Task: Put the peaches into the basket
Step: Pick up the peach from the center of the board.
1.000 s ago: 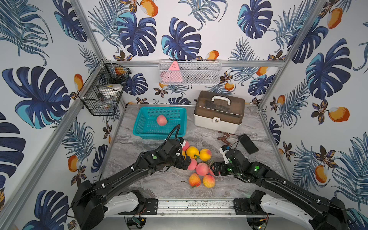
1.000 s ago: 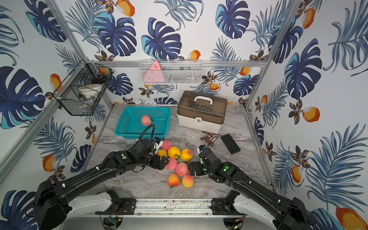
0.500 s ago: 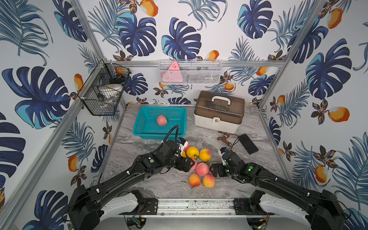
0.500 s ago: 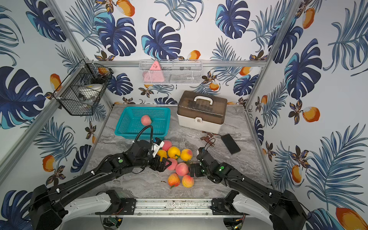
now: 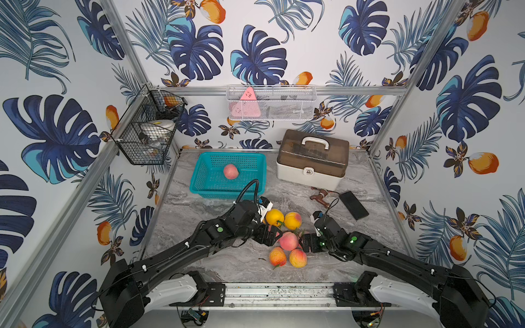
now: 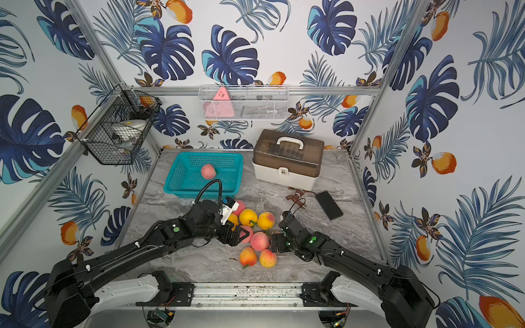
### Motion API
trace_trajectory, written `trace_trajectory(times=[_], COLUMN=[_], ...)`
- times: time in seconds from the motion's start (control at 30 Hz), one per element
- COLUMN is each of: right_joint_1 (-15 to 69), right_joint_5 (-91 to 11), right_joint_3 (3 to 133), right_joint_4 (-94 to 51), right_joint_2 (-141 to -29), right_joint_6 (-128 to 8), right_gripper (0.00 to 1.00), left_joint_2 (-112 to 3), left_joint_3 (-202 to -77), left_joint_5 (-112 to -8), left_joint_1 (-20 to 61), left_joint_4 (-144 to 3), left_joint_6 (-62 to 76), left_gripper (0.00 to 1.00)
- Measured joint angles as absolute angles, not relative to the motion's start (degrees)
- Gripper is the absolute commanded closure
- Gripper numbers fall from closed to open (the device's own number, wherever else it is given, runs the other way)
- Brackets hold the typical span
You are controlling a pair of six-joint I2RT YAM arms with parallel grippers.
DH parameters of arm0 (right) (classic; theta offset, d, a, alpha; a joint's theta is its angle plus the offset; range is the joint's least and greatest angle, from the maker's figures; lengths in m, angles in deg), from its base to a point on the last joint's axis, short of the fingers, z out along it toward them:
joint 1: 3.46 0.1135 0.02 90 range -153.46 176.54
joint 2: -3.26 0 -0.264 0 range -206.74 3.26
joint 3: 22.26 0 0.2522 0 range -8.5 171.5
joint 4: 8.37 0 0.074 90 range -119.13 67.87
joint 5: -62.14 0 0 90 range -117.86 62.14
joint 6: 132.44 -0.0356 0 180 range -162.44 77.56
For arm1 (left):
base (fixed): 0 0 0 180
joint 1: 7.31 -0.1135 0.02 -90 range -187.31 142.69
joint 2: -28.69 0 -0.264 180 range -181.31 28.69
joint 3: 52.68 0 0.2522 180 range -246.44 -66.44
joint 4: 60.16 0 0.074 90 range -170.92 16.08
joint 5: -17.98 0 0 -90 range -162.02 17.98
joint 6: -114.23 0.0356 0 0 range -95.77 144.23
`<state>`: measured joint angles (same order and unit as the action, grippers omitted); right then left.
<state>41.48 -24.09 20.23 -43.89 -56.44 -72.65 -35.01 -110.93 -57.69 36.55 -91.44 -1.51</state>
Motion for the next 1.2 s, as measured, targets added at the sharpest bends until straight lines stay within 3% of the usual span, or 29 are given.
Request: trace_trajectory(times=[0.67, 0.83, 1.2], right_joint_1=[41.48, 41.48, 41.48], right_joint_5=[-24.15, -24.15, -23.74], right_joint_3=[18.0, 17.83, 18.46], right_joint_4=[-41.55, -41.55, -42.47], right_joint_2=[-54.74, -53.32, -46.08], right_joint_6=[-71.91, -71.89, -70.99], right_gripper=[0.19, 0.27, 0.31], left_joint_2=[-35.73, -36.36, -37.91], left_joint_3=[-110.62, -110.86, -113.7], left_joint_5=[-57.23, -57.23, -56.78], left_joint_1=[36.74, 36.85, 37.7], left_joint_4=[-90.17, -90.13, -90.43], left_joint_6=[-1.97, -2.39, -2.82], left_gripper=[0.03, 0.03, 0.03])
